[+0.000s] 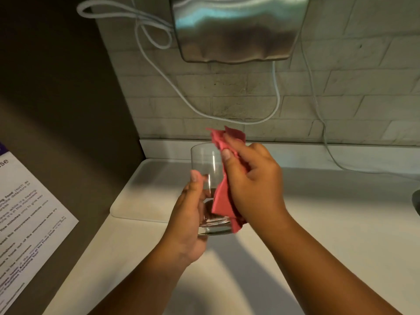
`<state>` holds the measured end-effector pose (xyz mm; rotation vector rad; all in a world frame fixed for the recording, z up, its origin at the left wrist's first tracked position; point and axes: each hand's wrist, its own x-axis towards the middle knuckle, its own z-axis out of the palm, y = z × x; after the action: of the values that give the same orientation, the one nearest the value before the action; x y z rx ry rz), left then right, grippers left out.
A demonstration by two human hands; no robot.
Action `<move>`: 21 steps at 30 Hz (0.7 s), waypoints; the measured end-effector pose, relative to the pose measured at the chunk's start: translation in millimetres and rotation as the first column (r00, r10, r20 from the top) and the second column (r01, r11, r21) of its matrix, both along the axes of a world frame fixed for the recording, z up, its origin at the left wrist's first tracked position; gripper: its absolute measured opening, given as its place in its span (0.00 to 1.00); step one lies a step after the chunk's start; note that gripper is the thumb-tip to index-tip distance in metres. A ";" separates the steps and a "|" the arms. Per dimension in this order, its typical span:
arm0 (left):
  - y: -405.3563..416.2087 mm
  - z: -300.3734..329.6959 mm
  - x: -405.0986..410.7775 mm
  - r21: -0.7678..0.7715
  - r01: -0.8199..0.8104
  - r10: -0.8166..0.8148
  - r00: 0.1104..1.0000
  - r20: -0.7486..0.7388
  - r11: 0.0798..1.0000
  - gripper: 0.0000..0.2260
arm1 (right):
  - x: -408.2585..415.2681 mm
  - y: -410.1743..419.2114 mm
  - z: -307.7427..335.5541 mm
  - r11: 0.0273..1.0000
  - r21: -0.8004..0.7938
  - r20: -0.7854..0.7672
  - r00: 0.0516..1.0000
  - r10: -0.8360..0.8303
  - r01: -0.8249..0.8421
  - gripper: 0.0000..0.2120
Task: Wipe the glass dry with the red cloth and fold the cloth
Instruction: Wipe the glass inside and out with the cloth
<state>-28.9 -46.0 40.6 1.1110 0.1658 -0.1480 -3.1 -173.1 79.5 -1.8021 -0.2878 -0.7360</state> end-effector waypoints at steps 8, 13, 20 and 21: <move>27.8 5.1 12.2 -0.199 0.029 -0.043 0.997 -0.064 0.980 0.25 | -2.0 -32.5 6.0 0.906 0.420 -0.079 0.993 0.087 -0.046 0.11; 15.5 0.8 13.0 -0.285 0.018 -0.041 0.997 -0.073 0.958 0.30 | -14.8 -22.1 -3.8 0.970 0.239 -0.040 0.997 0.063 -0.052 0.14; 4.3 -2.0 9.9 -0.195 0.083 -0.077 0.996 0.040 0.977 0.15 | -52.4 12.5 -5.3 0.767 -0.640 0.046 0.994 0.100 -0.048 0.18; 4.8 -5.4 9.7 -0.155 0.071 -0.066 0.997 0.037 0.985 0.15 | -52.6 15.2 -3.8 0.746 -0.664 0.018 0.997 0.081 -0.048 0.19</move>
<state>-19.3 -41.2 35.2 0.9630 0.0859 -0.2009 -55.7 -157.8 75.7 -2.4366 -0.7146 -0.6684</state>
